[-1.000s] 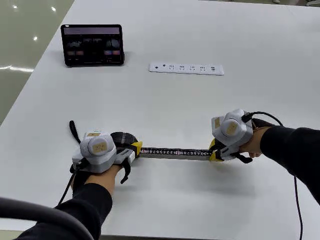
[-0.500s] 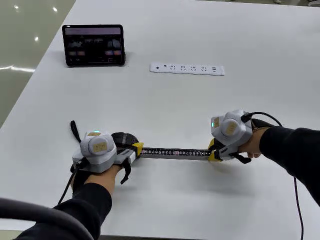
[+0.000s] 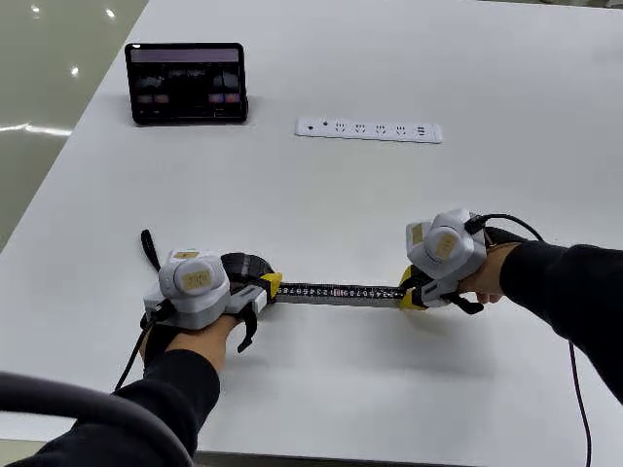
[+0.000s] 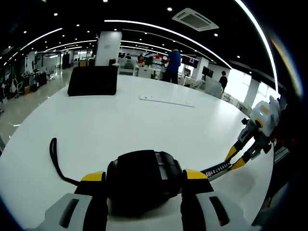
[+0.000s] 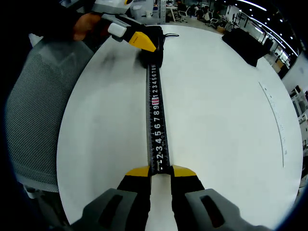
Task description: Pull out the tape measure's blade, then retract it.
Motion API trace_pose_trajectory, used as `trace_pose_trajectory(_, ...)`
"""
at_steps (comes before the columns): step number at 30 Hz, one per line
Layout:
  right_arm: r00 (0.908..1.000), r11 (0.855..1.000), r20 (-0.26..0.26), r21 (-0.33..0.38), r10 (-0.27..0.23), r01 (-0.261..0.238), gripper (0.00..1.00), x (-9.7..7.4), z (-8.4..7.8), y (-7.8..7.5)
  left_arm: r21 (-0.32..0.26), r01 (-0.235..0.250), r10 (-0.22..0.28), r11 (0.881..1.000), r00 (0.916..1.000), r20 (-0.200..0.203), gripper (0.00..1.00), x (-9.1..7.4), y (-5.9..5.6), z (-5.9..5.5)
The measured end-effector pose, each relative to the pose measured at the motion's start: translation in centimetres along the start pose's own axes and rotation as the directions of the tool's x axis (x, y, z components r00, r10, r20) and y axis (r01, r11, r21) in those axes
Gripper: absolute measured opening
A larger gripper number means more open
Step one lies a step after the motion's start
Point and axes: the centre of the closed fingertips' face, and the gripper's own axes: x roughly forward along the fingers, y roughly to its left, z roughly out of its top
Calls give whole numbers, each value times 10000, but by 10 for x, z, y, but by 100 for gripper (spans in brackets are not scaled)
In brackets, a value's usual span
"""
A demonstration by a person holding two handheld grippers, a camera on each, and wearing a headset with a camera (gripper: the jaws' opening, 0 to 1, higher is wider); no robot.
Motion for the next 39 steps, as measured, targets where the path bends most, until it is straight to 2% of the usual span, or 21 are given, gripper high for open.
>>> trace_pose_trajectory(39,9997,10000,232,-2,-6,6,11,6,15,0,22,9,-9,10000,10000,-3,57,0,0,-1)
